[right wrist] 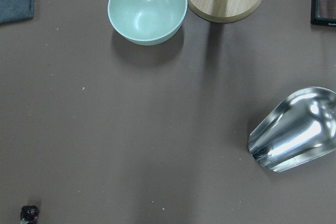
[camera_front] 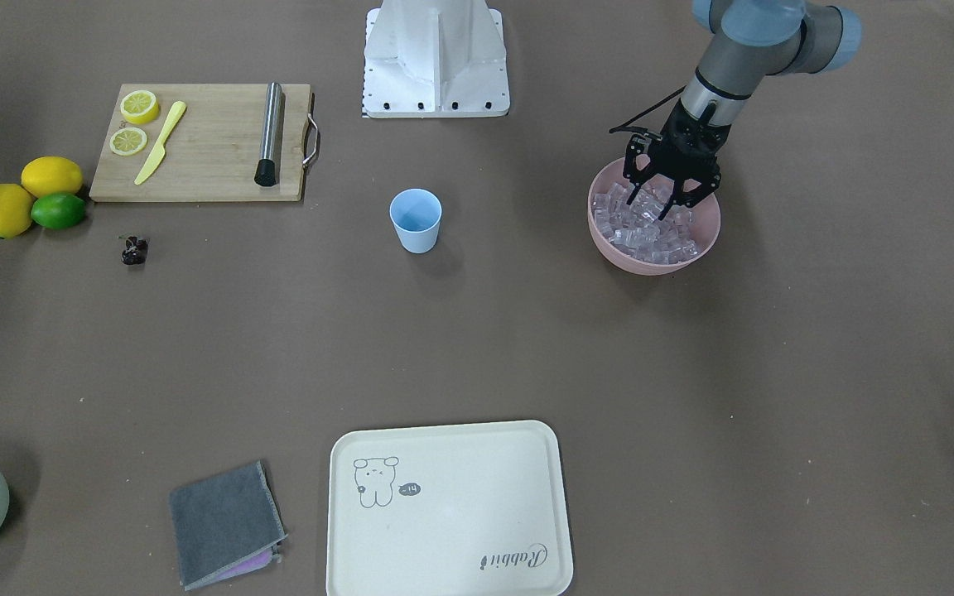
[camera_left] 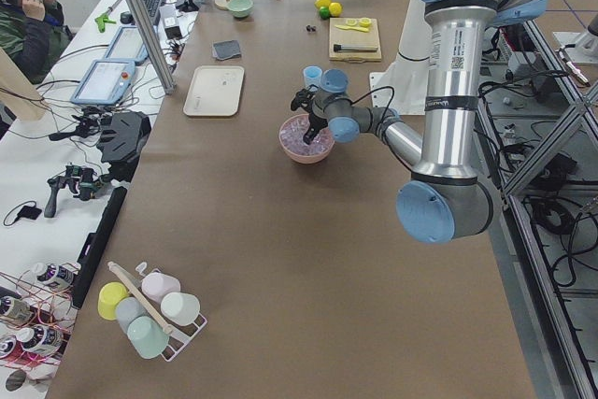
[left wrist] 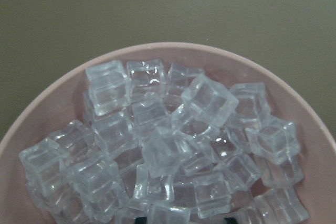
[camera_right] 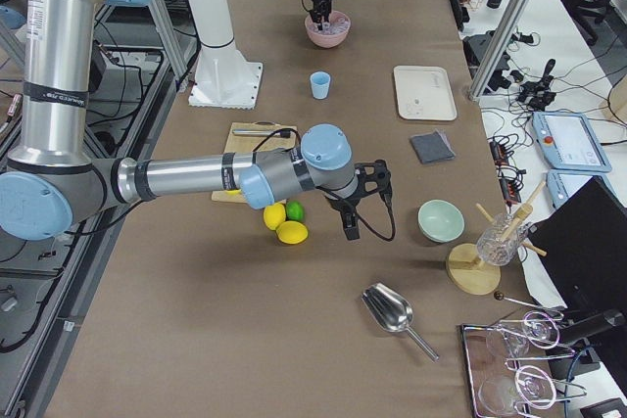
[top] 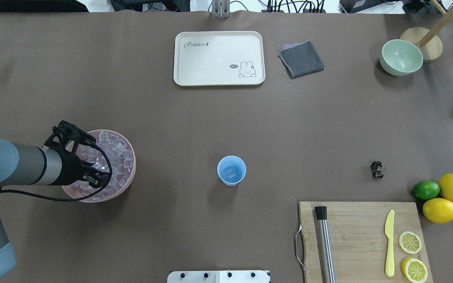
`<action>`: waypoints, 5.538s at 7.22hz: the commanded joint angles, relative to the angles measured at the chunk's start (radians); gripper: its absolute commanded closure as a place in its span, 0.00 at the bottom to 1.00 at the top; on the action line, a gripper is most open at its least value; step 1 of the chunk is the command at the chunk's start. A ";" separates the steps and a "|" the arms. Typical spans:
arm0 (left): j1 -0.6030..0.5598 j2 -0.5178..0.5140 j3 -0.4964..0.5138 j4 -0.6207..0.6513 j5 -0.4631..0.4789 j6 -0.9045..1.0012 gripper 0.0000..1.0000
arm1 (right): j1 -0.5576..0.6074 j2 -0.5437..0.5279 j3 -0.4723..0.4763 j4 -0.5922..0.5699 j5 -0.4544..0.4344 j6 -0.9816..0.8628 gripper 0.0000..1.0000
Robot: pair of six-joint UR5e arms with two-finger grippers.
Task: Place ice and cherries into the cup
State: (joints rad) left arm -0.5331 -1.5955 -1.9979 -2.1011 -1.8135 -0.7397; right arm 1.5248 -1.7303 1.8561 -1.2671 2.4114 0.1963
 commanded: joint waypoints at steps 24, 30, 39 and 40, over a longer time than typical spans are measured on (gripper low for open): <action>0.212 -0.569 0.298 -0.163 0.309 -0.636 1.00 | 0.000 0.009 0.006 0.002 0.000 -0.006 0.00; 0.220 -0.538 0.298 -0.166 0.306 -0.633 0.06 | 0.000 0.009 0.006 0.002 -0.002 0.000 0.00; -0.132 -0.265 -0.307 0.793 -0.047 -0.104 0.02 | -0.018 0.014 0.009 0.000 0.003 0.020 0.00; -0.262 -0.142 -0.343 0.809 -0.102 0.068 0.02 | -0.064 0.050 0.029 0.002 -0.003 0.128 0.00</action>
State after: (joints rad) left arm -0.6633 -1.8687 -2.2635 -1.3784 -1.8641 -0.8808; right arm 1.4993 -1.7086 1.8685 -1.2668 2.4124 0.2391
